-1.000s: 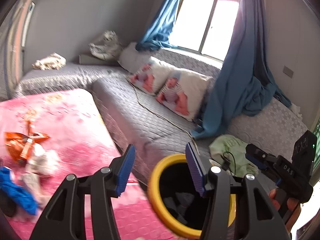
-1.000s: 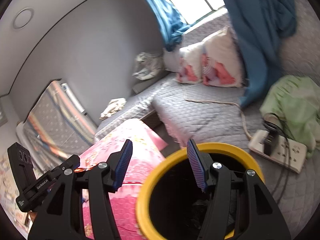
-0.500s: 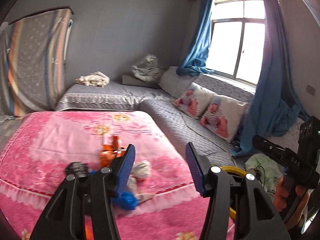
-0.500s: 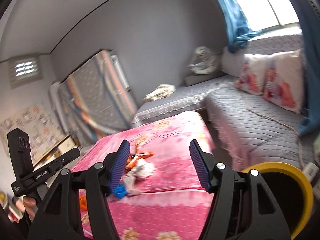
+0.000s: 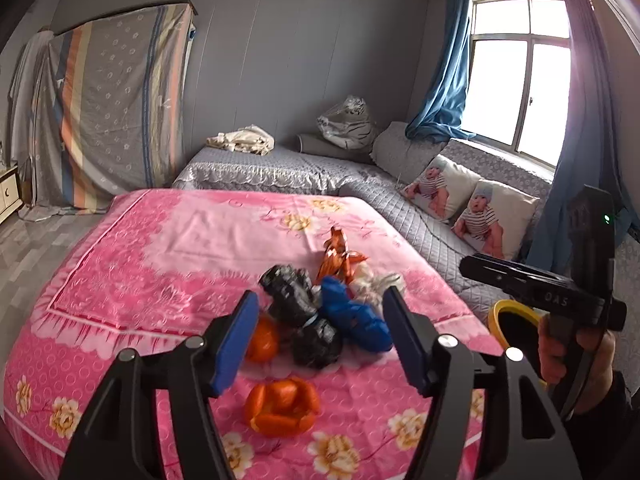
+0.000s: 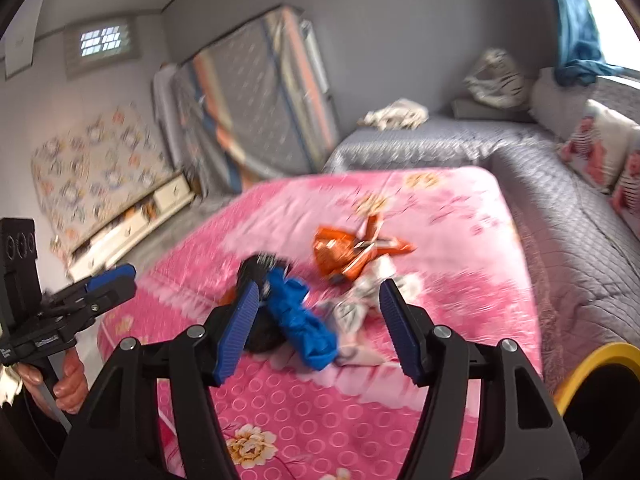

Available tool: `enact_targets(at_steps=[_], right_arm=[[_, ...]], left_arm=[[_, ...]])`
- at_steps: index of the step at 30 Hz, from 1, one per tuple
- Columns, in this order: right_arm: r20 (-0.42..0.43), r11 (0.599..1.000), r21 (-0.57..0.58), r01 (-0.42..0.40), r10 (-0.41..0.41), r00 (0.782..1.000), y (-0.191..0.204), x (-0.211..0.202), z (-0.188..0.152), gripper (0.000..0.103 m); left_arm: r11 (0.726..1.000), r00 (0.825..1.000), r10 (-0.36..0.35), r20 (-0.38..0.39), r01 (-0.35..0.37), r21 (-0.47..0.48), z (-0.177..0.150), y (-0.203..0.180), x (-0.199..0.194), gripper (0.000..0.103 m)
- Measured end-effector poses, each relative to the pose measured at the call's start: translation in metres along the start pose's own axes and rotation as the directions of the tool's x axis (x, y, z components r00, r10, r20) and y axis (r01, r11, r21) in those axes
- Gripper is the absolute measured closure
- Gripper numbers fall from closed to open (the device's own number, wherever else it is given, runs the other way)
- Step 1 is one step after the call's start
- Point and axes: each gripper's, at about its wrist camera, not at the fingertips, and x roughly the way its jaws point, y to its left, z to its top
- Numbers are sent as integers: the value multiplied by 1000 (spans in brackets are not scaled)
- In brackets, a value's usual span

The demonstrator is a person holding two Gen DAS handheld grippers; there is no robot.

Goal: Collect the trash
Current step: 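Move both tools back toward the remaining trash on the bed, then grasp the orange peel with left tool while right tool grasps the blue glove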

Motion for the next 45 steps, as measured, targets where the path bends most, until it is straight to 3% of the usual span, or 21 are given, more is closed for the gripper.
enact_targets(at_steps=[5,12,28,35,37,38,40,45], right_arm=[[-99,997,-67,-34,27,995,22,35,-4,43],[-234,992,-114,-61,32,972,31,80,-10,44],[-344,991,-117,-70,25,939,28,139,-9,47],[-388,994,-85,-74,35,921,18,160,-15,59],[-399,995,-70,-78,43,916,15,164,-17,74],[-402,995,-67,-80,46,914,14,165,-18,76],[-401,995,-53,-85,57,914,12,164,-18,82],[-360,994,-23,-105,90,929,10,151,-13,85]], left_arm=[[1000,998,-10,-55,9,-14,-25,15,4,38],[1000,988,-23,-156,22,-7,-49,20,28,37],[1000,958,0,-286,-2,-5,-70,24,67,38],[1000,944,9,-330,-7,8,-73,22,85,49],[1000,946,17,-325,-14,11,-72,21,85,55],[1000,946,23,-323,-20,13,-70,20,84,57],[1000,946,31,-322,-27,16,-69,19,83,61],[999,948,34,-316,-34,6,-66,21,76,64]])
